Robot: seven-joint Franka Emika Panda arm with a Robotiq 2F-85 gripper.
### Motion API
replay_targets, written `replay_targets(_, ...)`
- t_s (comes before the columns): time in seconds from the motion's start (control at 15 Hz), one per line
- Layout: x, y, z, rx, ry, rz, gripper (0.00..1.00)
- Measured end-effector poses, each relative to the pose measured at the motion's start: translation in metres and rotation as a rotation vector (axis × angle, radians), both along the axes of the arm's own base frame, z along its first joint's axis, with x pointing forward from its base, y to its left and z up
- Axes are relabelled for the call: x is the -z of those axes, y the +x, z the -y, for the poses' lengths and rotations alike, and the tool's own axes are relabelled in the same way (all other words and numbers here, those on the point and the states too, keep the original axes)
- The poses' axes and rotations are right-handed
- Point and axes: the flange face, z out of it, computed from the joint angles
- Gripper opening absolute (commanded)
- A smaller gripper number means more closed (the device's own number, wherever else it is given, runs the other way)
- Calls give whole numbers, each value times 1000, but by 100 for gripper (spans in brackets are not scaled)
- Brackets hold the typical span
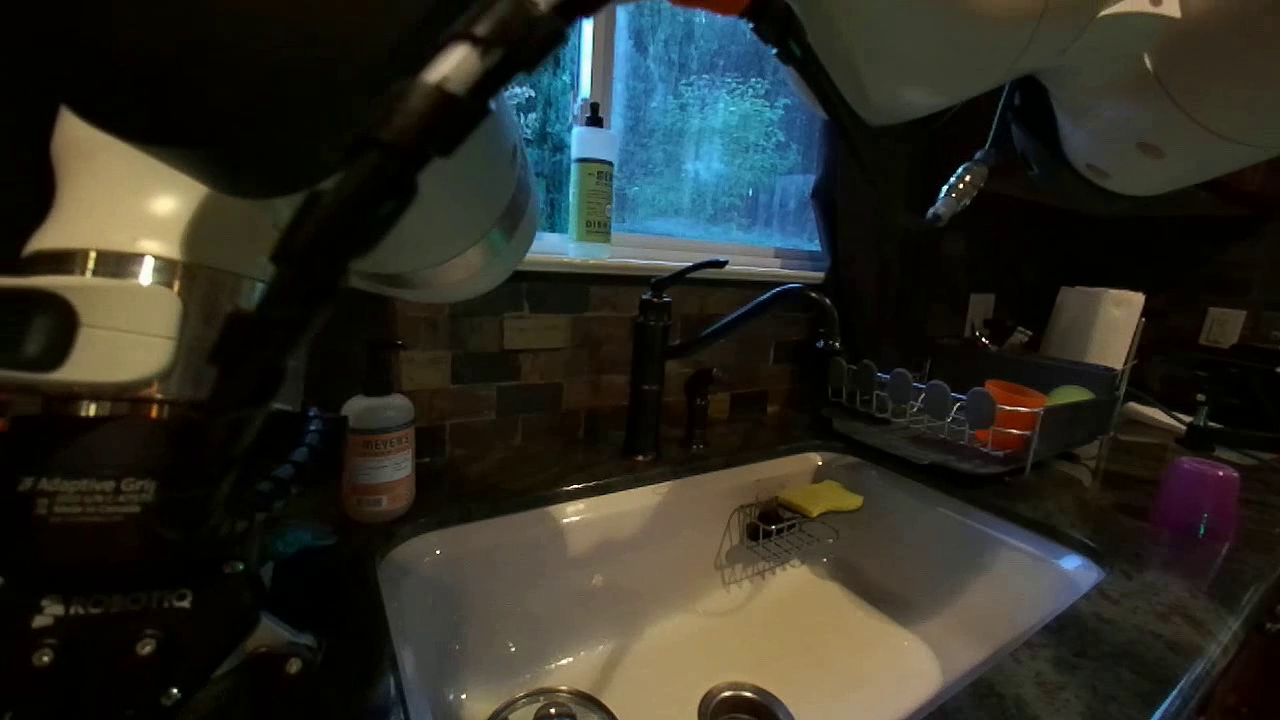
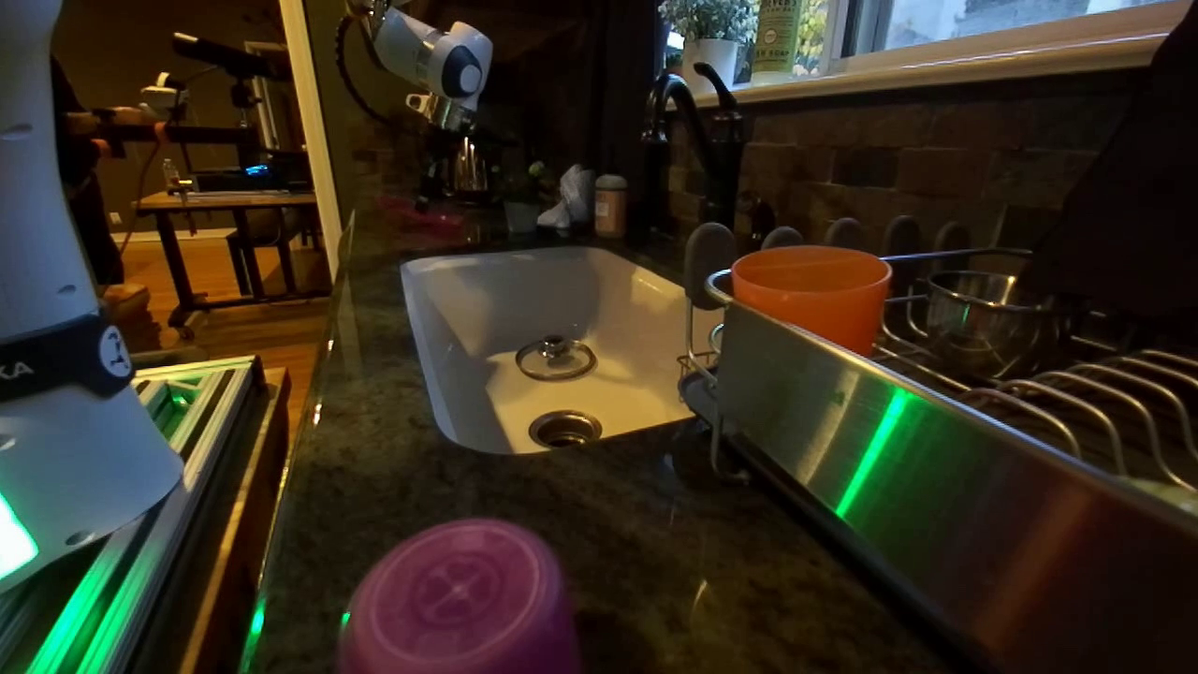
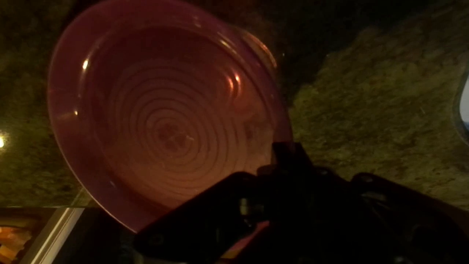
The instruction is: Move the purple plate to the left
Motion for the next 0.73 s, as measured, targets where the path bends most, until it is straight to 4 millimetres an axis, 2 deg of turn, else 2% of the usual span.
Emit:
replay_targets(0.2, 8, 3, 10, 35, -20, -31, 59)
replay_targets(0.33, -1, 5, 15, 57, -26, -27, 75)
replay_targets(0.47, -30, 4, 16, 50, -18, 18, 88)
replay_targets(0.53, -51, -1, 16, 29, -21, 59, 96)
replay_targets(0.6, -76, -9, 15, 6, -30, 101, 100)
replay_targets(0.67, -102, -19, 14, -17, -41, 143, 85)
replay_targets(0.73, -127, -31, 14, -31, -45, 189, 93)
